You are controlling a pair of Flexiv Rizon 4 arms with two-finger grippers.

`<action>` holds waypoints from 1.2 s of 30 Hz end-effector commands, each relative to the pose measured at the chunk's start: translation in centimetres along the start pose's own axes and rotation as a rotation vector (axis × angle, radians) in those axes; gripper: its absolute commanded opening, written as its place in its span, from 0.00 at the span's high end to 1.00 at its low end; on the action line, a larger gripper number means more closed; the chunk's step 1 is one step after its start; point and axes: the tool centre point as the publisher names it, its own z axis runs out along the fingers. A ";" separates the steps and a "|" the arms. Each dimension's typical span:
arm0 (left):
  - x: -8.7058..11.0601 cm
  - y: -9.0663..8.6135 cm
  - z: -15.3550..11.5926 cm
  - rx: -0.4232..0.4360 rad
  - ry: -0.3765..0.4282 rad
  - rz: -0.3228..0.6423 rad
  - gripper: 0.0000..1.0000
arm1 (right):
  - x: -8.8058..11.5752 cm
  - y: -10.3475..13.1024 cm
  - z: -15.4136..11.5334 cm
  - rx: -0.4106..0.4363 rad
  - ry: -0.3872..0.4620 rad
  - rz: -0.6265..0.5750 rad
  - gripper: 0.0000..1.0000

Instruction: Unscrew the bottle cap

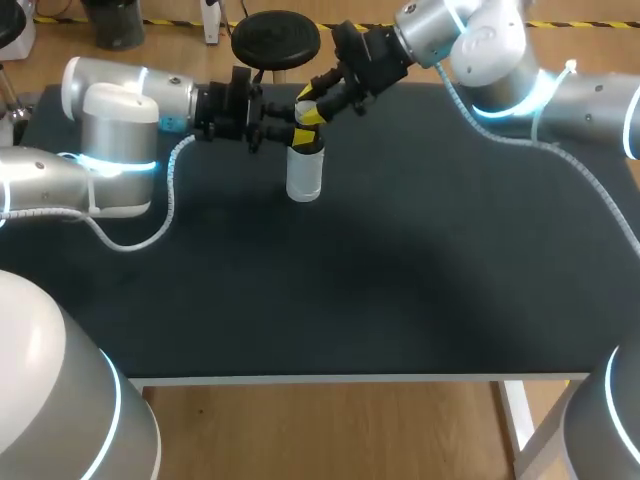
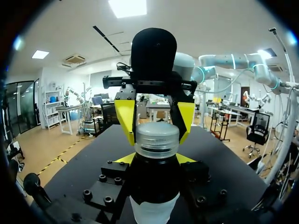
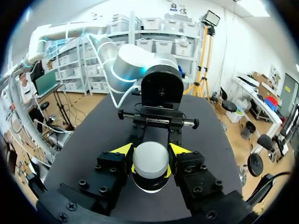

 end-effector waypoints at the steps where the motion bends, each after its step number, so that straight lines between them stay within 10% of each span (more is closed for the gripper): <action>1: -0.5 0.0 0.0 -0.002 0.001 -0.002 1.00 | -0.7 -0.5 0.3 -0.034 0.105 -0.049 1.00; 36: -0.5 0.0 0.0 -0.002 0.001 -0.002 1.00 | 0.2 0.5 -0.3 -0.009 0.779 -0.488 1.00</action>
